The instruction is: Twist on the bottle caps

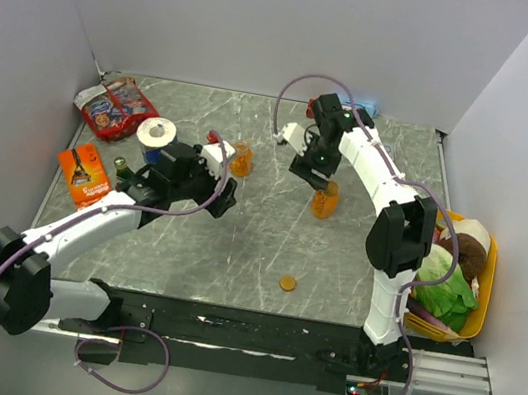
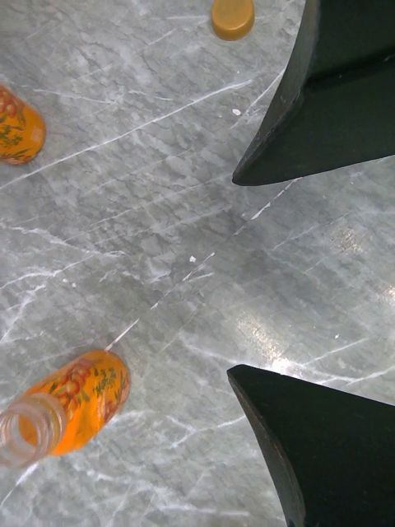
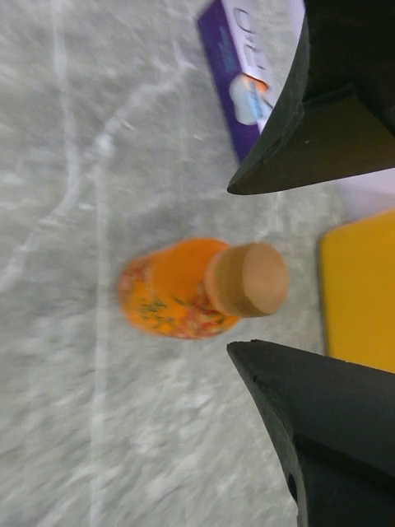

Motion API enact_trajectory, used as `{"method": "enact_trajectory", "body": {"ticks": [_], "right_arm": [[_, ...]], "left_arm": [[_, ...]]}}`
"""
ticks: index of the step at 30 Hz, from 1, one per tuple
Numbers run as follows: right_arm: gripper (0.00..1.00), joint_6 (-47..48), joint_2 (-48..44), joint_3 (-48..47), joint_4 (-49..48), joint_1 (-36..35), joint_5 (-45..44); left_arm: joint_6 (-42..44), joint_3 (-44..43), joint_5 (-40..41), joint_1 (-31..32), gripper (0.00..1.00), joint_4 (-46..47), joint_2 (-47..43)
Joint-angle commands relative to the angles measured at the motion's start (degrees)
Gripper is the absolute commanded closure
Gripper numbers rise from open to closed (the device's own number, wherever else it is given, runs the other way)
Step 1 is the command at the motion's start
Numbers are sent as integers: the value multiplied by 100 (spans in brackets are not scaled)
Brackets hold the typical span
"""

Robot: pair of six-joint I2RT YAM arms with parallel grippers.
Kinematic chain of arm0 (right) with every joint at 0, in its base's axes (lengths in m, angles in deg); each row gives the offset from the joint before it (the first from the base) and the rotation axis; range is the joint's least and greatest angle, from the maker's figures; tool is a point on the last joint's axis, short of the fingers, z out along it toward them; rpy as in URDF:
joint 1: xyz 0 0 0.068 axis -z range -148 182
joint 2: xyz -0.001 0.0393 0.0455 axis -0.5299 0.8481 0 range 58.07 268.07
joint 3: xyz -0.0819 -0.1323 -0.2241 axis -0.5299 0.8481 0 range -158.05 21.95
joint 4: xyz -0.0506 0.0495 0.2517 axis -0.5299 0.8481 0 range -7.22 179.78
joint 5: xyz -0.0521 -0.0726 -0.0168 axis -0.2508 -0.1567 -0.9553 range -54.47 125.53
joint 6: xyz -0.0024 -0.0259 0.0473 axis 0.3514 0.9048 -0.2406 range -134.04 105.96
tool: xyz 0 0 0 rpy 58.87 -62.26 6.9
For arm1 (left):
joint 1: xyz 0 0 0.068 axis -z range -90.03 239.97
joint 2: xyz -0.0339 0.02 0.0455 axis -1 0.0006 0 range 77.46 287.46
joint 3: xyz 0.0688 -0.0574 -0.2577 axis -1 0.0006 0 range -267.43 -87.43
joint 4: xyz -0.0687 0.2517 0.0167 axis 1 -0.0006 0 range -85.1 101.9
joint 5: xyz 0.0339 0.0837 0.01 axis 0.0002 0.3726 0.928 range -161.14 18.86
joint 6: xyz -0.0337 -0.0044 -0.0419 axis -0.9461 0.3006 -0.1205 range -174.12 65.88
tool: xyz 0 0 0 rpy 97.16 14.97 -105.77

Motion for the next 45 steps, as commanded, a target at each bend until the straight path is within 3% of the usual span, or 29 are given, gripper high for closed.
{"method": "enact_trajectory", "body": {"ticks": [1, 5, 11, 13, 19, 21, 22, 23, 26, 35, 45], "right_arm": [[21, -386, 137, -1075, -162, 8, 1038], [25, -1411, 383, -1770, -933, -167, 1611], [23, -3329, 910, -2527, -2253, -422, 1533], [29, -3576, 1226, -2878, -2431, -536, 1393], [33, -3919, 1798, -3177, -2914, -879, 1057], [25, -4095, 1938, -3256, -3002, -871, 1478], [15, -4174, 1965, -3248, -3054, -871, 1601], [10, -4149, 2000, -3265, -3046, -879, 1829], [1, -3929, 2071, -3152, -3063, -985, 1656], [1, -3736, 2326, -2906, -2967, -1195, 1190], [12, -3718, 2387, -2791, -2844, -1222, 997]], "left_arm": [[-195, -248, -26, -233, 4, 313, -733], [-503, -335, 386, -410, 4, 229, -1340], [-354, -722, 678, -840, 4, -353, -1429], [-336, -748, 687, -1007, 4, -432, -1447], [-424, -793, 520, -1297, 4, -634, -1490], [-424, -784, 432, -1367, 4, -678, -1499], [-424, -784, 423, -1385, 4, -722, -1508], [-433, -784, 406, -1411, 4, -740, -1526], [-441, -784, 327, -1482, 4, -792, -1543], [-459, -854, 203, -1675, 4, -863, -1526], [-529, -863, 124, -1737, 4, -757, -1500]]}}
